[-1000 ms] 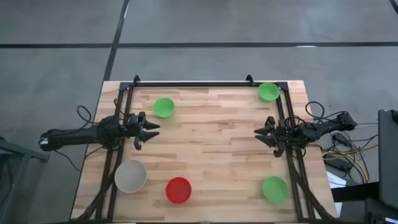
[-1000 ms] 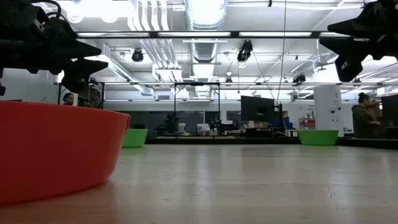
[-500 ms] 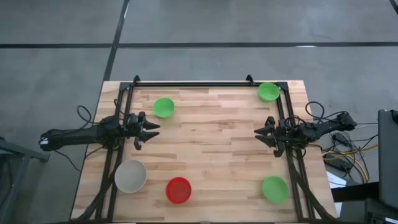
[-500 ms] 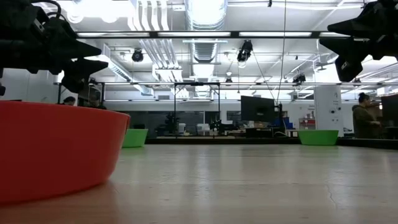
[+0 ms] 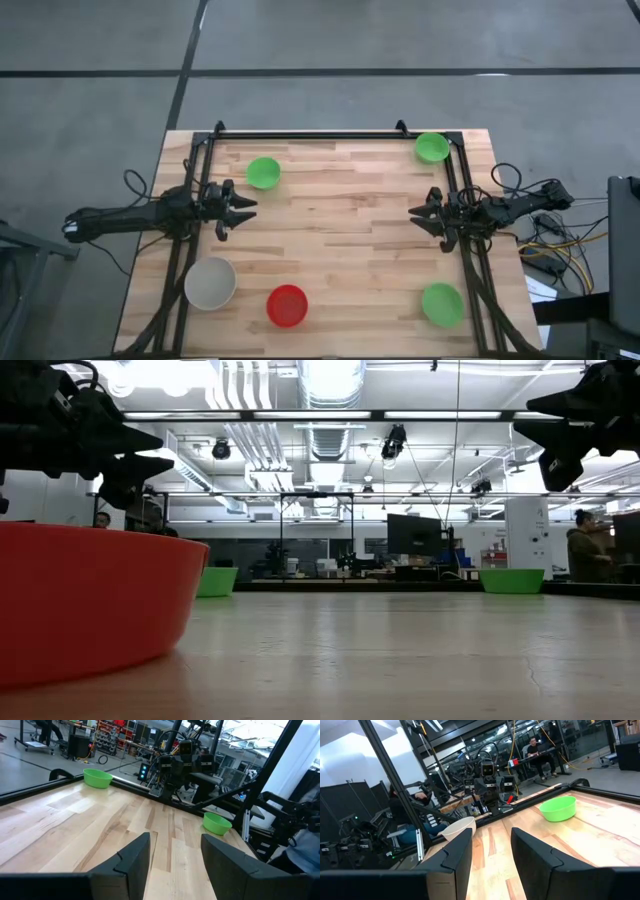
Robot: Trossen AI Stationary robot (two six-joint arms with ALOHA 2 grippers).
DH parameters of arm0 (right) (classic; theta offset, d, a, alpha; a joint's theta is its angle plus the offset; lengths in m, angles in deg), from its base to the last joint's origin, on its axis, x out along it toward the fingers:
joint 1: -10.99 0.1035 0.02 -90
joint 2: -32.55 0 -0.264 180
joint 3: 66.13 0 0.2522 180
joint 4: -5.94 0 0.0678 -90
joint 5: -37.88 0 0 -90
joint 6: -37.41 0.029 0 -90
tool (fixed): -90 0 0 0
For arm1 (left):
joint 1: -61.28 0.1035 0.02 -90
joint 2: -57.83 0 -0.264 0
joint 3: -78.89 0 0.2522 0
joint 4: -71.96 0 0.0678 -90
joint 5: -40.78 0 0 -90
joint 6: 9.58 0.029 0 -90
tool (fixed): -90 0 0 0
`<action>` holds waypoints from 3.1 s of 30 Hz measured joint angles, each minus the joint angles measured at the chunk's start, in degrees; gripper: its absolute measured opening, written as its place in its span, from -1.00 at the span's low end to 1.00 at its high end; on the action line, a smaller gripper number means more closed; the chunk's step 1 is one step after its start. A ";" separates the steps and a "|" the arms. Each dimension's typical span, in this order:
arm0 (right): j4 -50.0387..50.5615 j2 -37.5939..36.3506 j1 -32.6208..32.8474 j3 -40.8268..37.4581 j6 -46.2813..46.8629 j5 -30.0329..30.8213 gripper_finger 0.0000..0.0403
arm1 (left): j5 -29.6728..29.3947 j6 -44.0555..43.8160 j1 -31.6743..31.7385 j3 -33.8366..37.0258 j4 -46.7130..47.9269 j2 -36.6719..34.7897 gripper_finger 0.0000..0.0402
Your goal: Nest bowls inside each other
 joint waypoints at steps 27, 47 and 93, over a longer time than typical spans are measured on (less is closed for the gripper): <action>0.00 -0.01 -0.01 0.00 0.00 0.00 -0.34 | 0.01 0.00 -0.01 0.00 -0.01 0.00 -0.10; 0.00 -0.01 -0.02 0.00 0.00 0.00 -0.34 | 0.00 0.00 -0.02 0.00 -0.01 0.00 -0.10; 0.00 -0.01 -0.02 0.00 0.00 -0.01 -0.34 | 0.14 0.78 -0.02 -21.67 22.94 2.88 -0.10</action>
